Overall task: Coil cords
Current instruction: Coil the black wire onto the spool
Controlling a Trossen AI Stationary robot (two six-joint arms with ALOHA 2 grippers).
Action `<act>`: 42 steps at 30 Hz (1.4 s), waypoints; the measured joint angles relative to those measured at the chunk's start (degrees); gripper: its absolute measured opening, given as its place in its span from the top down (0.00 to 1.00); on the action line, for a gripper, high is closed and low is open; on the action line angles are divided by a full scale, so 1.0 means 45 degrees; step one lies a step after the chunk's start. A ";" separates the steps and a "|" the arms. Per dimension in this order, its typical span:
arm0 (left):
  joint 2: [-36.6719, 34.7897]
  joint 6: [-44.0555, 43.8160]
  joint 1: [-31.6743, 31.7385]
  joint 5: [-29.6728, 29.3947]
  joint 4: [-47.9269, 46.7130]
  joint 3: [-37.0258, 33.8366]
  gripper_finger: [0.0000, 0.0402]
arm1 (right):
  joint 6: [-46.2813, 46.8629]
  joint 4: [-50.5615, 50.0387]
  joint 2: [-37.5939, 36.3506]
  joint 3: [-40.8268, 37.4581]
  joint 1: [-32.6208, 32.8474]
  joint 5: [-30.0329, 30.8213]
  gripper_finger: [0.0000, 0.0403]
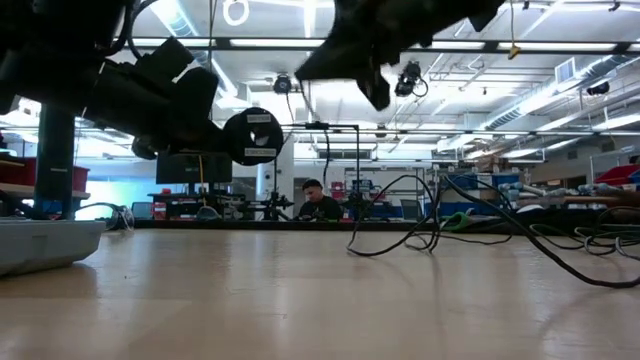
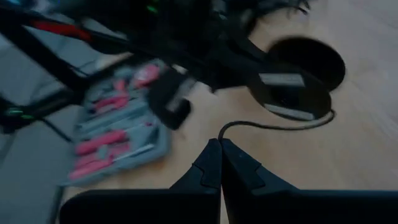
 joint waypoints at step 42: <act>0.0000 -0.0064 0.0102 0.0117 -0.0393 0.0057 1.00 | -0.1098 0.0799 0.0962 0.1345 -0.1600 0.0116 1.00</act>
